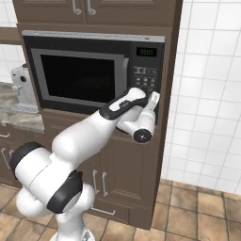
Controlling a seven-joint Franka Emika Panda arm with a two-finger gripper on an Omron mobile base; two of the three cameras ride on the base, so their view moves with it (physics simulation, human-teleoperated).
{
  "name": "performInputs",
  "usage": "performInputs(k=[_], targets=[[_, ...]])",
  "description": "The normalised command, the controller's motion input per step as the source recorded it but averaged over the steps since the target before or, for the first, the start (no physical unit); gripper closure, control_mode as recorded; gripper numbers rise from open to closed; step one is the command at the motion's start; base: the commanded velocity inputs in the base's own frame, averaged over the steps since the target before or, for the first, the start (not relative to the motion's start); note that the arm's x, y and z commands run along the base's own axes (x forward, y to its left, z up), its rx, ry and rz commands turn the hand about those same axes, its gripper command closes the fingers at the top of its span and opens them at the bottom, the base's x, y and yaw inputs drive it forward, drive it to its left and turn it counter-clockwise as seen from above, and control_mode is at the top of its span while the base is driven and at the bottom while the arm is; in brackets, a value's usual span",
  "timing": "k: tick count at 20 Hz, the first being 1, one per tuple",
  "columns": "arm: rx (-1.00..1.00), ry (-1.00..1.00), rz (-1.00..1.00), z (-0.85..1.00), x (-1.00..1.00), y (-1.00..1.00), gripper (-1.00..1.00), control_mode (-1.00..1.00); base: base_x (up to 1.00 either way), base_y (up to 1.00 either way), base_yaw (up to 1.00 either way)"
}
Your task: Pick the potato from the sink and place it in the bowl. Then pick the bowl and place it in the microwave. Then close the microwave door and press the start button.
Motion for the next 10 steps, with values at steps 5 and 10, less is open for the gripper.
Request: performInputs(k=[5, 10], targets=[[0.0, 0.0, 0.0, -0.12, 0.3, -0.05, 1.0, -1.0, 0.0, 0.0, 0.0], [0.0, -0.01, 0.0, -0.11, 0.38, 0.0, 1.0, -1.0, 0.0, 0.0, 0.0]])
